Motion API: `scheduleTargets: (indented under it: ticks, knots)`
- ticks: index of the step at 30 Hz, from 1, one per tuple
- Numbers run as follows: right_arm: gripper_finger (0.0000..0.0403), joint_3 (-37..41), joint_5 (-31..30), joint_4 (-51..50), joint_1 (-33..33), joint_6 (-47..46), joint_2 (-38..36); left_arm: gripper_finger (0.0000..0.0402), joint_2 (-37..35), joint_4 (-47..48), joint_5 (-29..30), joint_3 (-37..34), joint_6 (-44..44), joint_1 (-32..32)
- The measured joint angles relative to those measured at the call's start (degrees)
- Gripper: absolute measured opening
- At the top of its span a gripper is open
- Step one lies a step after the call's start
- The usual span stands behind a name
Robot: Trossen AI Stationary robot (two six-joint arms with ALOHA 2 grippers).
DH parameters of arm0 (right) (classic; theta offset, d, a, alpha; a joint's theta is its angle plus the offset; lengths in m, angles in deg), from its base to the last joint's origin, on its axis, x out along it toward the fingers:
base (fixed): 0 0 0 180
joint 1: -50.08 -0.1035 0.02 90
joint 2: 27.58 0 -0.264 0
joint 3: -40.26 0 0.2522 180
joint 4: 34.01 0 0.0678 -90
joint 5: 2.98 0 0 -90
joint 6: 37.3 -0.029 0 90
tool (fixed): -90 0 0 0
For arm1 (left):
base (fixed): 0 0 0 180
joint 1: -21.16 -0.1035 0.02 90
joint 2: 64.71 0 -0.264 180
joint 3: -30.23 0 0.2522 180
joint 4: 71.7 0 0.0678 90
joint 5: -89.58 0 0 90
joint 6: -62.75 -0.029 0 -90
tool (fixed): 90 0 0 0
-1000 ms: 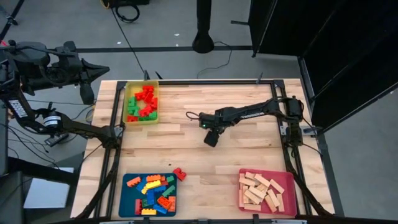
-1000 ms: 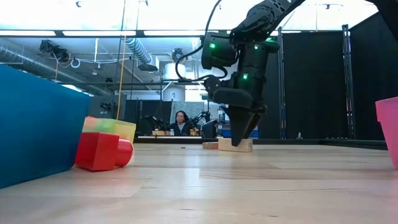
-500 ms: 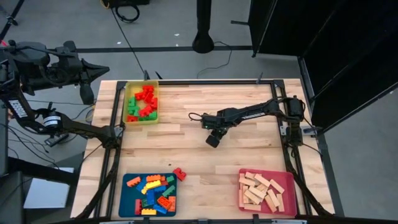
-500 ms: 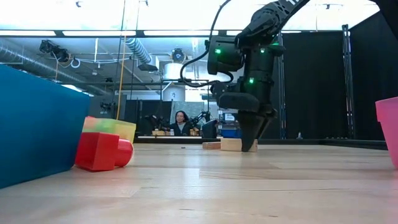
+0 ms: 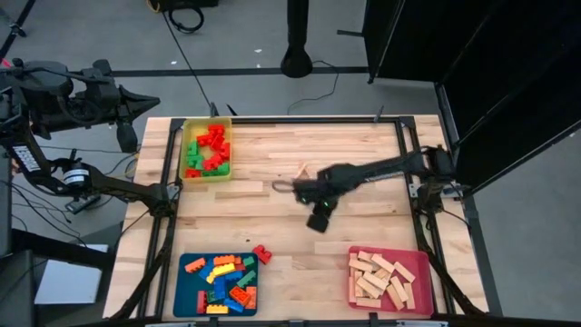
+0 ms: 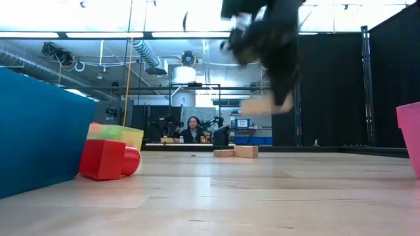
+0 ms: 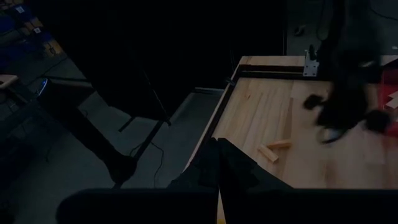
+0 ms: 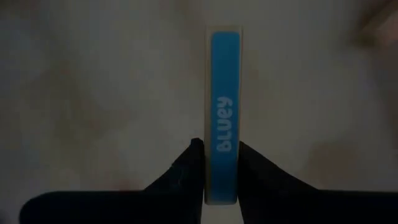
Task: Sort blocks by size
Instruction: Put the wooden block into the red bin
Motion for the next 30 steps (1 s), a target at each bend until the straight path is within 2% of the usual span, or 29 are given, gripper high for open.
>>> scheduleTargets:
  ticks: [4,11,16,19,24,27,30]
  knots:
    - [0.0073,-0.93,3.98,-5.07,-8.92,-9.12,-4.66,0.0002,0.00,0.00,0.00,-0.01,0.02,0.01]
    - [0.0073,-0.91,4.55,-8.10,-29.23,-34.32,-9.08,0.0002,0.00,0.00,-0.02,-0.02,0.07,0.00]
    - [0.0073,-0.51,2.62,-9.13,-38.19,-45.84,-8.70,0.0002,0.00,-0.01,-0.02,-0.01,0.26,0.00]
    - [0.0092,0.41,1.24,-8.93,-40.45,-49.99,-8.68,0.0002,0.00,0.00,-0.02,-0.02,0.28,0.00]
    - [0.0197,1.33,1.23,-8.88,-41.14,-53.15,-8.64,0.0002,0.07,0.00,-0.02,-0.02,0.30,0.01]
    - [0.0239,1.35,1.16,-8.86,-40.22,-53.42,-8.64,0.0002,0.07,-0.01,-0.03,-0.02,0.35,0.02]
    - [0.0260,1.35,-1.07,-8.43,-37.06,-53.84,-8.64,0.0002,0.07,0.00,-0.02,-0.02,0.39,0.01]
